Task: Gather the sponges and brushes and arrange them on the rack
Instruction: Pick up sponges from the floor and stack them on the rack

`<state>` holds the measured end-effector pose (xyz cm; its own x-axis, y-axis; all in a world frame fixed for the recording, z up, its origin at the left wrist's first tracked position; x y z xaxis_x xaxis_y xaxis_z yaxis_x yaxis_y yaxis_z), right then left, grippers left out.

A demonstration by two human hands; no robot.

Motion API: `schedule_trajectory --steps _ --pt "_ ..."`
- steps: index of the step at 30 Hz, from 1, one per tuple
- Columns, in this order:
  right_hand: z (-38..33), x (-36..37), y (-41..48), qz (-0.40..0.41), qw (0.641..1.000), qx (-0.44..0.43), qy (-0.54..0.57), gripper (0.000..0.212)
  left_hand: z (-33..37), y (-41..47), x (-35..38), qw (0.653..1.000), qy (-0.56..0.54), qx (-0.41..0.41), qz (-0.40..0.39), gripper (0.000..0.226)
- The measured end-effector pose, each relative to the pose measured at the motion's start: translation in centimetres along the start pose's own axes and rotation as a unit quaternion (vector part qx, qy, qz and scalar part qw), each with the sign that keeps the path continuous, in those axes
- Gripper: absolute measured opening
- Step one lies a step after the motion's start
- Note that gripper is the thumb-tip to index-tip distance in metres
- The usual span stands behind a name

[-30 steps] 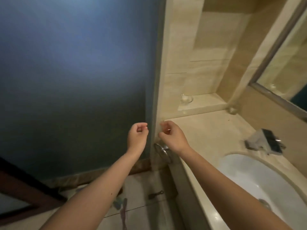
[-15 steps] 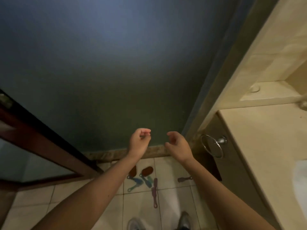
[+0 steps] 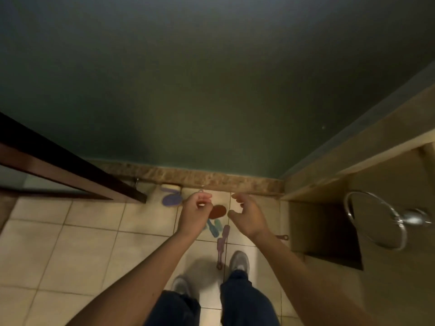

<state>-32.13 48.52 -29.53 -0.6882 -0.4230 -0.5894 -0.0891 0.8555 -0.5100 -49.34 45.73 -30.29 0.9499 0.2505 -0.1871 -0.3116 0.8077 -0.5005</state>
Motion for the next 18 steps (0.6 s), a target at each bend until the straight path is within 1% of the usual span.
schedule_trajectory --steps 6,12,15,18 --pt "10.3 10.5 11.0 -0.053 0.998 0.014 -0.025 0.049 -15.0 9.6 3.7 0.999 -0.008 -0.047 0.013 0.019" --pt "19.8 19.9 20.6 -0.068 0.997 0.026 -0.032 0.047 -28.4 18.7 7.1 0.997 -0.004 -0.075 0.012 0.02" --pt "23.6 23.8 24.3 -0.072 0.997 0.024 -0.035 0.047 -34.0 22.3 8.6 0.996 0.019 -0.081 0.011 0.023" --pt "27.1 26.8 27.2 -0.075 0.996 0.029 -0.042 0.053 -38.5 25.3 10.1 0.994 0.059 -0.09 -0.006 0.033"
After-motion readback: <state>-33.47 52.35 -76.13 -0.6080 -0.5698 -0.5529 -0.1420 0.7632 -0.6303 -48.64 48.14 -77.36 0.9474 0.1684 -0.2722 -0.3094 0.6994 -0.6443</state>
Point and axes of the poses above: each hand's wrist, its own y-axis towards the middle knuckle, its own x-axis out of the palm, z = x × y, the point moved 10 cm from there along y, towards the middle knuckle, and after that the axes turned 5 degrees about -y, right-handed, at the moved point
